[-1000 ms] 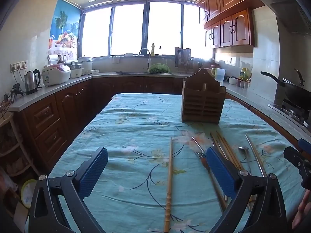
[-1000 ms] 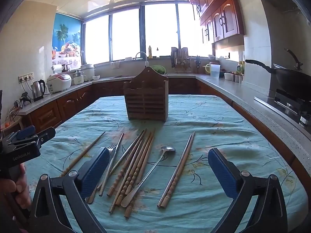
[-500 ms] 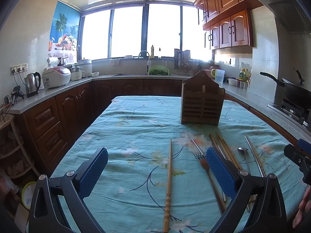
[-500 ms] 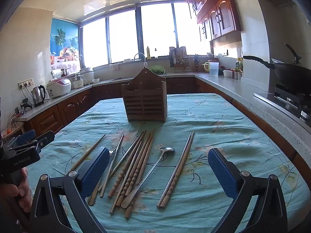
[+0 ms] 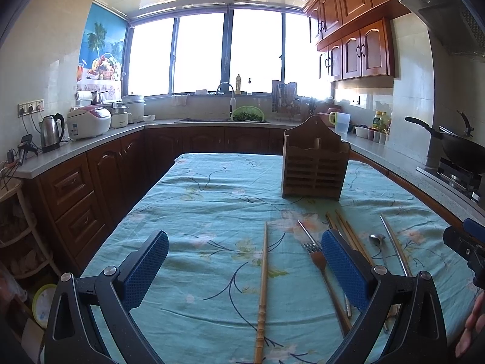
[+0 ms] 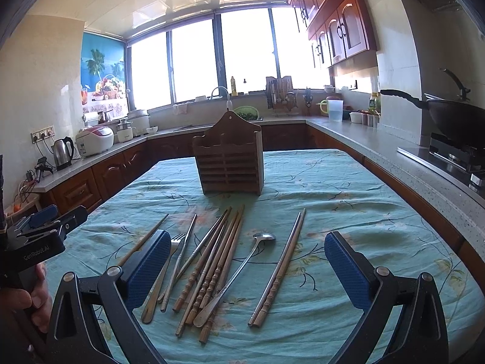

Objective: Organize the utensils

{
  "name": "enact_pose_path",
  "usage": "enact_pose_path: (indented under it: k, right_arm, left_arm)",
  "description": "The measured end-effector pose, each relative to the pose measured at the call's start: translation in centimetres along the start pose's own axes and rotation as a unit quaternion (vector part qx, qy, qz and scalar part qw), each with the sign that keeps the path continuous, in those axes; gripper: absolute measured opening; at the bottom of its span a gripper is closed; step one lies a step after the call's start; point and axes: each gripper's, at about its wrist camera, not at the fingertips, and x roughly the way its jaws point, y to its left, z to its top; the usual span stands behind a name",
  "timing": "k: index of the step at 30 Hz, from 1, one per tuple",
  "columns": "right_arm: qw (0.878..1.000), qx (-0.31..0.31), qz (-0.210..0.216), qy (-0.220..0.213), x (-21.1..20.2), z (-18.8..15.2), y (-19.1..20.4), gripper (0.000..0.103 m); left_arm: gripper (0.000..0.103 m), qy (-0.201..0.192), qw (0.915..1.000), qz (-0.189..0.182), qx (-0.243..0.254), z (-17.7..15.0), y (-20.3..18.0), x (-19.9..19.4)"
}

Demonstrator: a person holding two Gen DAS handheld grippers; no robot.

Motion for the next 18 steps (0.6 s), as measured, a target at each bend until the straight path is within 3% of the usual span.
enact_pose_path:
  k: [18]
  right_arm:
    - [1.000,0.003,0.006,-0.003,-0.17,0.20,0.11,0.102]
  left_arm:
    - [0.102,-0.003,1.0000,-0.002,0.002,-0.07,-0.19,0.00]
